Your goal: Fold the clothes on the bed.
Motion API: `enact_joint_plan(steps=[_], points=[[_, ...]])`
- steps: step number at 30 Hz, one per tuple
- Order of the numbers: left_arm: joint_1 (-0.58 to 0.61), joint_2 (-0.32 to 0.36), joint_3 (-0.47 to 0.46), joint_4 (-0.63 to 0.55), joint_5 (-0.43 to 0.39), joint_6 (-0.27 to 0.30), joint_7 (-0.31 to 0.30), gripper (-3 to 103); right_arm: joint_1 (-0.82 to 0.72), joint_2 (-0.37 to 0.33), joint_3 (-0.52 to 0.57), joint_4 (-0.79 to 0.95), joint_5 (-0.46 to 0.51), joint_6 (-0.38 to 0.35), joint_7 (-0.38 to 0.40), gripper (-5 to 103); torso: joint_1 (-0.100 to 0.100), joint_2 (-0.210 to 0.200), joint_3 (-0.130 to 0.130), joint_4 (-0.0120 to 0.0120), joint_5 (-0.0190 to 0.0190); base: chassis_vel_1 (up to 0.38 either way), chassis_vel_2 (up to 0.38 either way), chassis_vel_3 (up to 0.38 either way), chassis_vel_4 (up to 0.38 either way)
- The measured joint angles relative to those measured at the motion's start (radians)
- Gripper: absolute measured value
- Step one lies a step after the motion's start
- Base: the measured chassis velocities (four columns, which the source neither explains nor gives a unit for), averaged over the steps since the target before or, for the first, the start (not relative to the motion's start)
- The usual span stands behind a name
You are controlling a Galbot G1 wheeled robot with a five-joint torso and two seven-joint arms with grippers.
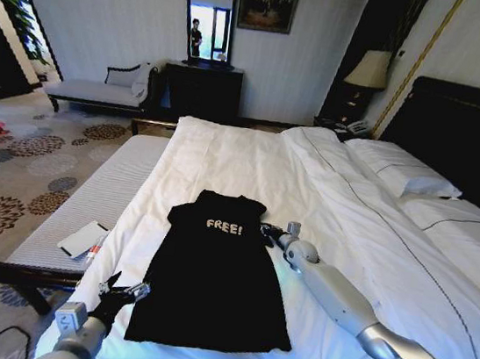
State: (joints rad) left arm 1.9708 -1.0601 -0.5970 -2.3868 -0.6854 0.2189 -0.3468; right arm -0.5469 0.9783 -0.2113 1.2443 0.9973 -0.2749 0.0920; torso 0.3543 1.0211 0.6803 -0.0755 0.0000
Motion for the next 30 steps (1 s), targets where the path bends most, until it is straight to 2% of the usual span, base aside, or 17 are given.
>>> enact_joint_plan(steps=[5,7,9,20,21,23,24,27,29,30], points=[[-0.002,-0.002,-0.002,0.001,-0.004,0.000,0.000,100,-0.001,-0.004,-0.005,0.013,0.001,0.000,0.000,14,0.000,0.000,0.000,0.0001,0.0000,0.000,0.000,0.000,0.000],[-0.002,-0.003,-0.005,0.001,-0.008,0.000,0.000,100,-0.003,-0.006,-0.005,0.017,0.001,0.000,0.000,4,0.000,0.000,0.000,0.0000,0.0000,0.000,0.000,0.000,0.000],[-0.001,-0.003,-0.008,0.001,-0.010,0.000,0.000,100,-0.003,-0.007,-0.005,0.018,0.002,0.000,0.000,2,0.000,0.000,0.000,0.0000,0.0000,0.000,0.000,0.000,0.000],[0.000,-0.006,-0.016,0.004,-0.015,-0.001,0.001,100,-0.015,-0.029,0.006,0.045,0.013,0.004,0.000,0,0.000,0.000,0.000,0.0000,0.0000,0.000,0.000,0.000,0.000],[-0.001,-0.005,-0.016,0.004,-0.015,-0.001,0.001,100,-0.018,-0.032,0.009,0.049,0.014,0.001,-0.003,-3,0.000,0.000,0.000,0.0000,0.0000,0.000,0.000,0.000,0.000],[-0.002,-0.004,-0.014,0.004,-0.015,-0.001,0.001,100,-0.019,-0.034,0.011,0.050,0.013,-0.001,-0.005,7,0.000,0.000,0.000,0.0000,0.0000,0.000,0.000,0.000,0.000],[-0.002,-0.004,-0.014,0.004,-0.015,-0.001,0.001,100,-0.019,-0.034,0.011,0.050,0.013,-0.001,-0.005,7,0.000,0.000,0.000,0.0000,0.0000,0.000,0.000,0.000,0.000],[-0.003,-0.004,-0.011,0.004,-0.015,-0.001,0.001,100,-0.020,-0.030,0.013,0.043,0.010,-0.002,-0.005,22,0.000,0.000,0.000,0.0000,0.0000,0.000,0.000,0.000,0.000],[-0.002,-0.004,-0.011,0.004,-0.015,-0.001,0.001,100,-0.020,-0.029,0.013,0.041,0.008,-0.002,-0.005,22,0.000,0.000,0.000,0.0000,0.0000,0.000,0.000,0.000,0.000],[-0.001,-0.004,-0.010,0.003,-0.015,-0.001,0.001,100,-0.020,-0.027,0.013,0.038,0.007,-0.002,-0.005,28,0.000,0.000,0.000,0.0000,0.0000,0.000,0.000,0.000,0.000]])
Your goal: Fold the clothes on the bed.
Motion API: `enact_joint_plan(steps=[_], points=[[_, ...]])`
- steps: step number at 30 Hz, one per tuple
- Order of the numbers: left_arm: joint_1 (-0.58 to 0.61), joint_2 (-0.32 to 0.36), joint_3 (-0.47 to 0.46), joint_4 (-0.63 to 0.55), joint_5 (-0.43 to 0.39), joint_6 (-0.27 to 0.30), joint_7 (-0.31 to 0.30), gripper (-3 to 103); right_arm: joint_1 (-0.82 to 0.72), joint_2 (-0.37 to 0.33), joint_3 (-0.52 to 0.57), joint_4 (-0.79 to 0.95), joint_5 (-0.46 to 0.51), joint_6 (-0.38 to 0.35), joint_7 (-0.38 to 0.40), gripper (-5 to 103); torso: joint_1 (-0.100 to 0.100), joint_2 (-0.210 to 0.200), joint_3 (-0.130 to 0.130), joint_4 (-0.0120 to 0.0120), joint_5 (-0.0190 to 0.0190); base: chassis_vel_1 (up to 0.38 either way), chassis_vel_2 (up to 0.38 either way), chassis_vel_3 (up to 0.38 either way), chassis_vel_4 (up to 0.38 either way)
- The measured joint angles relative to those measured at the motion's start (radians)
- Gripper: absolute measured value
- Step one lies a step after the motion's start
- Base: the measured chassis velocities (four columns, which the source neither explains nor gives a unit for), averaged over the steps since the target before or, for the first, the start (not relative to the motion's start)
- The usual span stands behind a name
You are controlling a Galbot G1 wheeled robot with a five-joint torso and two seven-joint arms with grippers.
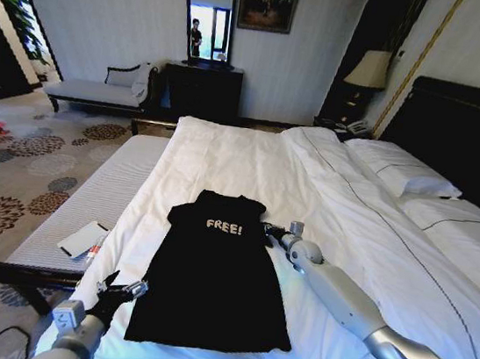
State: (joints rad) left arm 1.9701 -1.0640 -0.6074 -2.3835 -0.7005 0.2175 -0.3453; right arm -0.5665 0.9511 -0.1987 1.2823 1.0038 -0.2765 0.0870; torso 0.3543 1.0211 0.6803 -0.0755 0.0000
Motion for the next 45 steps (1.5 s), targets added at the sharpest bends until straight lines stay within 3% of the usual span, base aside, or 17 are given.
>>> enact_joint_plan(steps=[3,5,8,11,14,15,17,20,23,24,26,30,32,36,45], points=[[0.001,0.000,0.000,-0.002,0.000,0.000,0.000,100,0.000,0.003,0.000,-0.009,-0.005,0.000,0.000,44,0.000,0.000,0.000,0.0000,0.0001,0.000,0.000,0.000,0.000],[0.001,0.000,0.000,-0.003,0.000,0.000,0.000,100,0.001,0.003,0.000,-0.011,-0.006,0.000,-0.001,44,0.000,0.000,0.000,0.0000,0.0000,0.000,0.000,0.000,0.000],[0.000,0.001,0.000,-0.003,0.000,0.000,0.000,100,0.004,0.005,-0.001,-0.020,-0.007,0.000,-0.004,61,0.000,0.000,0.000,0.0000,0.0000,0.000,0.000,0.000,0.000],[-0.002,0.002,0.001,-0.003,0.000,0.000,0.000,100,0.007,0.006,-0.005,-0.027,-0.007,0.000,-0.005,66,0.000,0.000,0.000,0.0000,0.0000,0.000,0.000,0.000,0.000],[-0.002,0.001,0.000,-0.003,-0.001,0.000,0.000,100,0.011,0.009,-0.013,-0.033,-0.006,0.000,-0.006,83,0.000,0.000,0.000,0.0000,0.0000,0.000,0.000,0.000,0.000],[-0.002,0.001,0.000,-0.003,-0.001,0.000,0.000,100,0.011,0.009,-0.013,-0.033,-0.006,0.000,-0.006,83,0.000,0.000,0.000,0.0000,0.0000,0.000,0.000,0.000,0.000],[-0.002,0.000,-0.003,-0.003,-0.001,0.000,0.000,100,0.015,0.013,-0.017,-0.037,-0.006,0.000,-0.006,79,0.000,0.000,0.000,0.0000,0.0000,0.000,0.000,0.000,0.000],[-0.001,0.000,-0.005,0.000,-0.002,0.000,0.000,100,0.018,0.018,-0.019,-0.044,-0.004,0.001,-0.006,62,0.000,0.000,0.000,0.0000,-0.0001,0.000,0.000,0.000,0.000],[-0.001,-0.001,-0.005,0.001,-0.002,0.000,0.000,100,0.019,0.020,-0.020,-0.047,-0.003,0.001,-0.005,57,0.000,0.000,0.000,0.0001,0.0000,0.000,0.000,0.000,0.000],[-0.002,-0.001,-0.006,0.002,-0.002,-0.001,0.000,100,0.019,0.020,-0.020,-0.049,-0.003,0.002,-0.005,46,0.000,0.000,0.000,0.0001,0.0000,0.000,0.000,0.000,0.000],[-0.002,0.000,-0.006,0.002,-0.003,-0.001,0.000,100,0.019,0.020,-0.020,-0.050,-0.002,0.002,-0.005,46,0.000,0.000,0.000,0.0000,0.0000,0.000,0.000,0.000,0.000],[-0.006,0.003,-0.009,0.007,-0.004,-0.002,0.000,100,0.019,0.016,-0.020,-0.050,-0.002,0.002,-0.006,25,0.000,0.000,0.000,0.0000,0.0000,0.000,0.000,0.000,0.000],[-0.007,0.003,-0.009,0.008,-0.005,-0.003,0.000,100,0.019,0.016,-0.020,-0.050,-0.002,0.002,-0.006,25,0.000,0.000,0.000,0.0000,0.0000,0.000,0.000,0.000,0.000],[-0.012,0.004,-0.009,0.010,-0.008,-0.003,0.000,100,0.019,0.013,-0.020,-0.045,-0.002,0.002,-0.008,3,0.000,0.000,0.000,0.0000,0.0000,0.000,0.000,0.000,0.000],[-0.020,0.006,-0.012,0.014,-0.019,-0.003,-0.002,100,0.019,0.012,-0.020,-0.046,-0.002,0.008,-0.012,0,0.000,0.000,0.000,0.0000,0.0000,0.000,0.000,0.000,0.000]])
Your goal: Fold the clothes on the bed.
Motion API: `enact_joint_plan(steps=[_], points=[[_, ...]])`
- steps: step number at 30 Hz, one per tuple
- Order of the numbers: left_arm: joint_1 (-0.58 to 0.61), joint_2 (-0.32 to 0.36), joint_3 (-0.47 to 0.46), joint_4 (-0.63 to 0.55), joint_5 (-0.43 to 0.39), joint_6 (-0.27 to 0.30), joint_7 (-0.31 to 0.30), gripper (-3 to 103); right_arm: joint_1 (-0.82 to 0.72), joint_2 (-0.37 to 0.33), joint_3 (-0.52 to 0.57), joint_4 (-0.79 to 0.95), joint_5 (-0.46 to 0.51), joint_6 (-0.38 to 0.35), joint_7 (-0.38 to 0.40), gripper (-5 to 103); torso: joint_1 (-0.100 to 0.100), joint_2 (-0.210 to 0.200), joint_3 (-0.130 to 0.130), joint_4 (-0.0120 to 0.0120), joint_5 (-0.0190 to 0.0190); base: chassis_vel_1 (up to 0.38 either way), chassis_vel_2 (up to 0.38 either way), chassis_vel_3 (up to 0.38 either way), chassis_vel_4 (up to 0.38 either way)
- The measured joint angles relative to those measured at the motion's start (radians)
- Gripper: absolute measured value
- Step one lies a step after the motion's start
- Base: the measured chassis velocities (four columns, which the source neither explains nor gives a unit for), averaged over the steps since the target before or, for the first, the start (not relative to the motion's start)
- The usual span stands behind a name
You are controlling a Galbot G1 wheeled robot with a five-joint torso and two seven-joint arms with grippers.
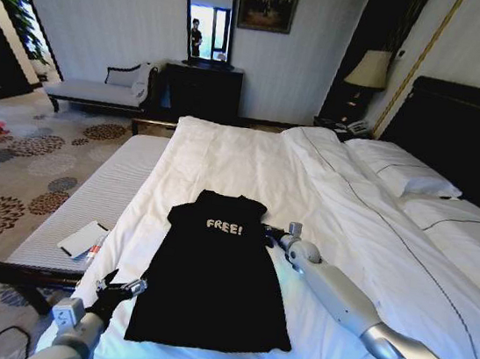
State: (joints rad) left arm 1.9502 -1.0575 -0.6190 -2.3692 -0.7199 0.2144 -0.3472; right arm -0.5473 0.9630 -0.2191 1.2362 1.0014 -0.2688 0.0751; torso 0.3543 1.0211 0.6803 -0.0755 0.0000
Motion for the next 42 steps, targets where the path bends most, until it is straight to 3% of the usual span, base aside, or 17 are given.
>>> enact_joint_plan(steps=[10,21,42], points=[[-0.004,0.000,-0.004,-0.001,-0.004,0.000,-0.002,100,-0.005,-0.020,0.023,0.037,0.005,0.004,0.013,0,0.000,0.000,0.000,0.0001,0.0000,0.000,0.000,0.000,0.000],[-0.021,0.008,0.009,-0.007,-0.010,0.000,-0.011,100,-0.020,-0.121,0.081,0.109,0.050,-0.003,0.042,0,0.000,0.000,0.000,-0.0002,0.0001,0.000,0.000,0.000,0.000],[-0.032,0.008,0.028,-0.004,-0.004,0.000,-0.011,100,-0.066,-0.205,0.124,0.096,0.048,-0.042,0.080,0,0.000,0.000,0.000,-0.0001,0.0000,0.000,0.000,0.000,0.000]])
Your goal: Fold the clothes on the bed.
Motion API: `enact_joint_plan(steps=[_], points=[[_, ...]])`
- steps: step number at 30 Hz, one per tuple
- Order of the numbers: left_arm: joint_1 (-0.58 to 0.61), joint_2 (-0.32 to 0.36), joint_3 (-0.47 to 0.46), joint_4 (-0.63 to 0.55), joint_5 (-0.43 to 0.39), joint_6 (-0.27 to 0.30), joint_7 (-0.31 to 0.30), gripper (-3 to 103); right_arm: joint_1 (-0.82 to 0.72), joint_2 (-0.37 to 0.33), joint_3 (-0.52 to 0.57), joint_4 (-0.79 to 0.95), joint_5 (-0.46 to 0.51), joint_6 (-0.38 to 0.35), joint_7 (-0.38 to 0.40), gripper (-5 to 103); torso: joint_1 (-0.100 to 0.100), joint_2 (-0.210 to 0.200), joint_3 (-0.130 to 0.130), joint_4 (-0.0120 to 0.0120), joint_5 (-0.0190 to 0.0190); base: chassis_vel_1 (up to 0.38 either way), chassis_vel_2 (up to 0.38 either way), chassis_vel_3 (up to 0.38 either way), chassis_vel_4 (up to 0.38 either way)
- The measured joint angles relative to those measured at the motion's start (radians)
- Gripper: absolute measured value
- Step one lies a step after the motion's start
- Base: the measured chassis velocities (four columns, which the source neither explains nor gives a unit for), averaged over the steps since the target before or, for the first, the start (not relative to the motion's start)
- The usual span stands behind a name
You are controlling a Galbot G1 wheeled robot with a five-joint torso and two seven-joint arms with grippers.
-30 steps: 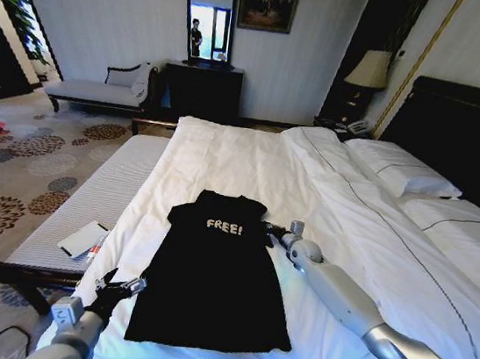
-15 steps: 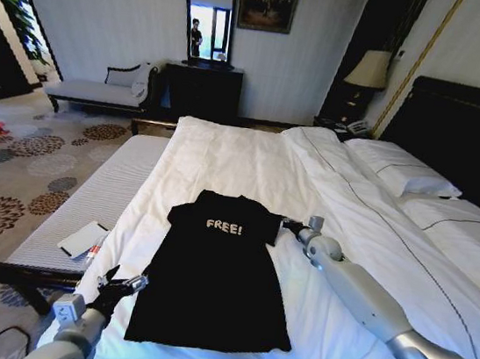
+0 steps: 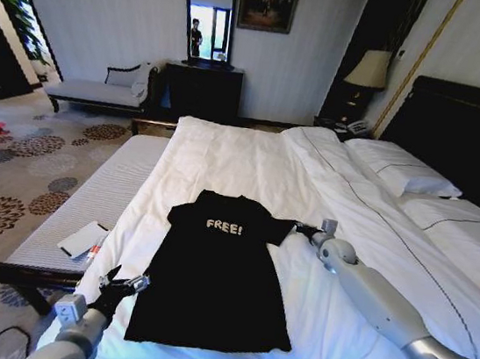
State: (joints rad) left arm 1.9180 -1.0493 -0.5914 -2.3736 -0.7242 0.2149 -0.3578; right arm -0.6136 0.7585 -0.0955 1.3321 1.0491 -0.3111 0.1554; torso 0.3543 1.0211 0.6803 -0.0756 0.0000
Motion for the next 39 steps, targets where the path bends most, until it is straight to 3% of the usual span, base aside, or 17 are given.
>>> enact_joint_plan(steps=[29,33,37,39], points=[[-0.022,-0.001,0.025,0.010,0.009,0.000,-0.004,100,-0.117,-0.006,0.086,0.035,-0.022,-0.031,0.055,0,0.000,0.000,0.000,0.0002,0.0000,0.000,0.000,0.000,0.000],[-0.040,-0.001,0.018,0.022,0.020,0.000,-0.002,100,-0.134,-0.004,0.113,0.064,-0.022,-0.020,0.057,11,0.000,0.000,0.000,0.0005,0.0000,0.000,0.000,0.000,0.000],[-0.110,0.015,0.004,0.059,-0.001,-0.002,0.004,100,-0.209,-0.044,0.161,0.147,-0.036,0.001,0.060,32,0.000,0.000,0.000,-0.0002,-0.0002,0.000,0.000,0.000,0.000],[-0.124,0.019,0.003,0.067,-0.005,-0.002,0.005,100,-0.219,-0.048,0.167,0.157,-0.038,0.004,0.061,32,0.000,0.000,0.000,-0.0003,-0.0002,0.000,0.000,0.000,0.000]])
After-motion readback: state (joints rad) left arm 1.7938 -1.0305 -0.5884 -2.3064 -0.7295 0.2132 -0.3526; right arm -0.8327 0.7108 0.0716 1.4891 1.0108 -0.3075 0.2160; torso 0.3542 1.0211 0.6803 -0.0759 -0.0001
